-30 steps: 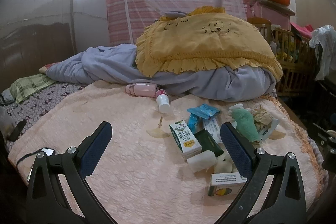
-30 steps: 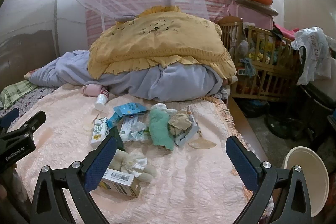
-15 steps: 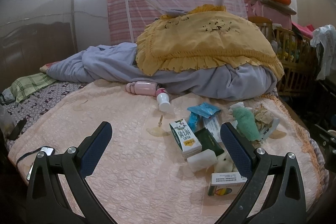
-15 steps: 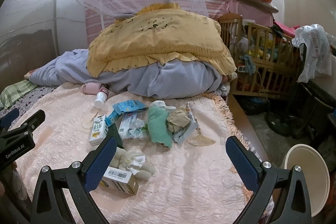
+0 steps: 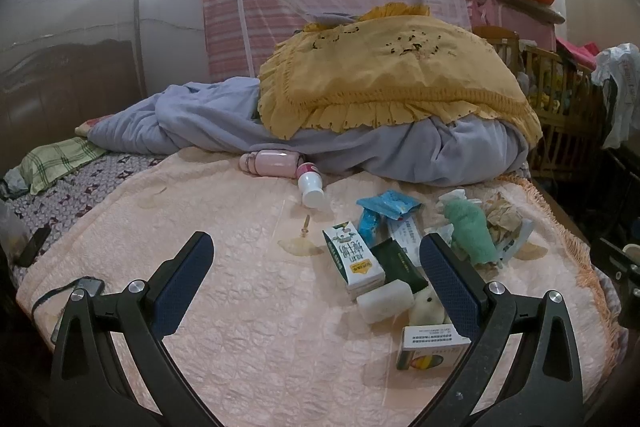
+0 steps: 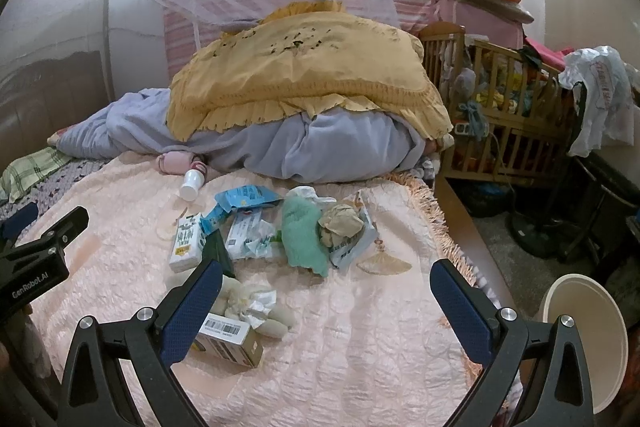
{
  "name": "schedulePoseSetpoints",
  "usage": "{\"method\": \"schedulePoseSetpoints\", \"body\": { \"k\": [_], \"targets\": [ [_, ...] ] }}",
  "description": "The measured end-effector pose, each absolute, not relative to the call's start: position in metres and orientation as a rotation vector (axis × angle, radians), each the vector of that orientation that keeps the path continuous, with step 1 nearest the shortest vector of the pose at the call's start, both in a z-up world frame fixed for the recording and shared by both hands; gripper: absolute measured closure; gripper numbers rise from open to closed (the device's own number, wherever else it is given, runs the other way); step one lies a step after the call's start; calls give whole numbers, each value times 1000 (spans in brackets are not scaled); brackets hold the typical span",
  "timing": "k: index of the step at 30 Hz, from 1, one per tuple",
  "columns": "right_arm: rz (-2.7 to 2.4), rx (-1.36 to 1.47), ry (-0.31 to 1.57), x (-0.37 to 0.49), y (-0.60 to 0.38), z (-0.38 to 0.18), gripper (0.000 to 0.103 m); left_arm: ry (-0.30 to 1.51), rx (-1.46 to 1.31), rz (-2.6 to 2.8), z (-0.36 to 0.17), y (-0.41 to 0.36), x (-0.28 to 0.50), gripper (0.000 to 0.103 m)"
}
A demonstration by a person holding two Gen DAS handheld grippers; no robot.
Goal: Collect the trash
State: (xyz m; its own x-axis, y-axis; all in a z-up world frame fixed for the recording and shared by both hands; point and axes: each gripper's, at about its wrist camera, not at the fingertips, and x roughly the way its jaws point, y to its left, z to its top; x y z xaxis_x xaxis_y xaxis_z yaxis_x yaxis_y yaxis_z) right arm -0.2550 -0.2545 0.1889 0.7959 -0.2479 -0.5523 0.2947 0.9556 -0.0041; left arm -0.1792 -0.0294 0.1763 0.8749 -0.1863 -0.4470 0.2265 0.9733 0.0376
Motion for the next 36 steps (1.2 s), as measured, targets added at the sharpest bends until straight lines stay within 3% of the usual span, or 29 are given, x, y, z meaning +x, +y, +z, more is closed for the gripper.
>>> {"method": "schedulePoseSetpoints", "body": {
  "k": [36],
  "targets": [
    [-263,99,627,-249,-253,172,0,487,96,-202,171,-24,-171,0]
  ]
}}
